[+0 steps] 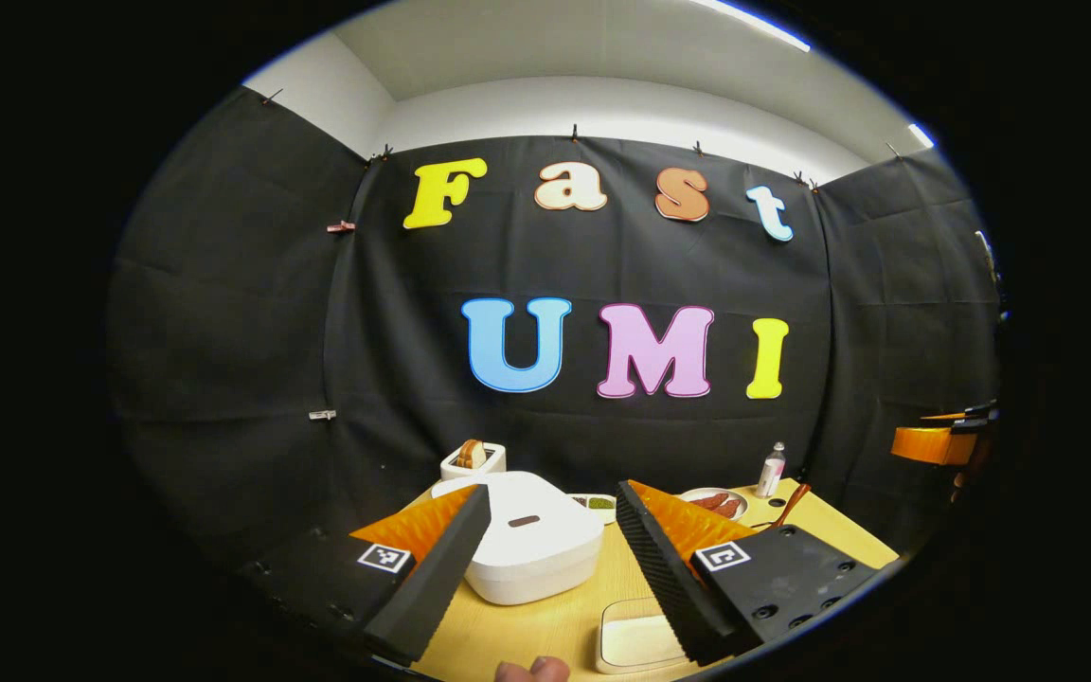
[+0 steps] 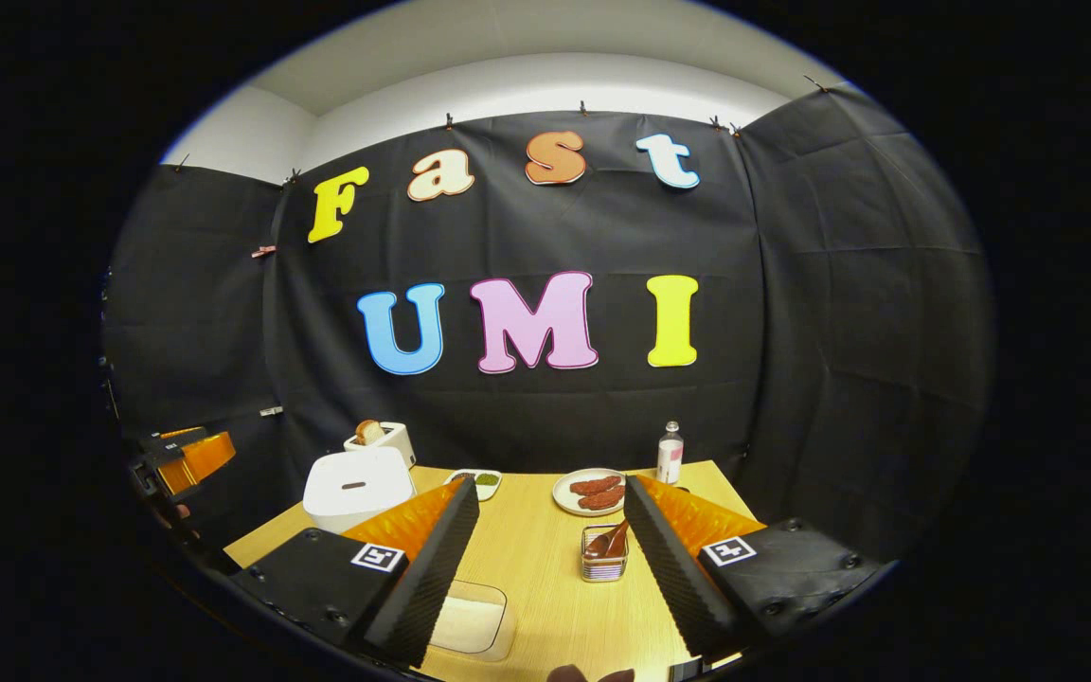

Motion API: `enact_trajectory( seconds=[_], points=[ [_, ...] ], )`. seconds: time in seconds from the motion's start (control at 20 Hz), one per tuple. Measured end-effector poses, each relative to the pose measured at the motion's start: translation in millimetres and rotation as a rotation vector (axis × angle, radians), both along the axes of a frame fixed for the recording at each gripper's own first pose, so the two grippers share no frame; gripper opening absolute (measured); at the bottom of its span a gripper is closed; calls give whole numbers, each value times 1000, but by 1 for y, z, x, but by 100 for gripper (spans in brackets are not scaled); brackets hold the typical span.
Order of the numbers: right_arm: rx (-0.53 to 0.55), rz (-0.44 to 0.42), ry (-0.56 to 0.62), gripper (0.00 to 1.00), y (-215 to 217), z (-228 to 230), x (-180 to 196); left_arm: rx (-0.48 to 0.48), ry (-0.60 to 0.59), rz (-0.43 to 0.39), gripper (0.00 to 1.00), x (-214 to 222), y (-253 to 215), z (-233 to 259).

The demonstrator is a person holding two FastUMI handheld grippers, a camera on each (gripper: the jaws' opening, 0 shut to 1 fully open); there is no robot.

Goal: Close the left gripper, press the button to open the rice cooker; take a wooden spoon from the chopstick holder with the right hand, scoop a spoonful of rice and pour it into the rice cooker, then put the wooden spoon back into the chopstick holder.

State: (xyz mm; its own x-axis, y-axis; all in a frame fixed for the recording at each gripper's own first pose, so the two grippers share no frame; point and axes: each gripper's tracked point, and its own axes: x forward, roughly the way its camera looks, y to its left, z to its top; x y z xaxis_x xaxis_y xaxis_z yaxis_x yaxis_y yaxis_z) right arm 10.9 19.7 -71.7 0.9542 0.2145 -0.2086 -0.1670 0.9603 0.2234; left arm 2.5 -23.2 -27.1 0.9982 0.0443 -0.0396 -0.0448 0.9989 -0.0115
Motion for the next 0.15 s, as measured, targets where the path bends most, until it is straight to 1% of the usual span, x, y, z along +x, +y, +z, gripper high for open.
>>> enact_trajectory(
  seconds=[0.15],
  points=[
    [1,1,0,98,1,0,0,2,0,3,93,1,2,-1]
  ],
)
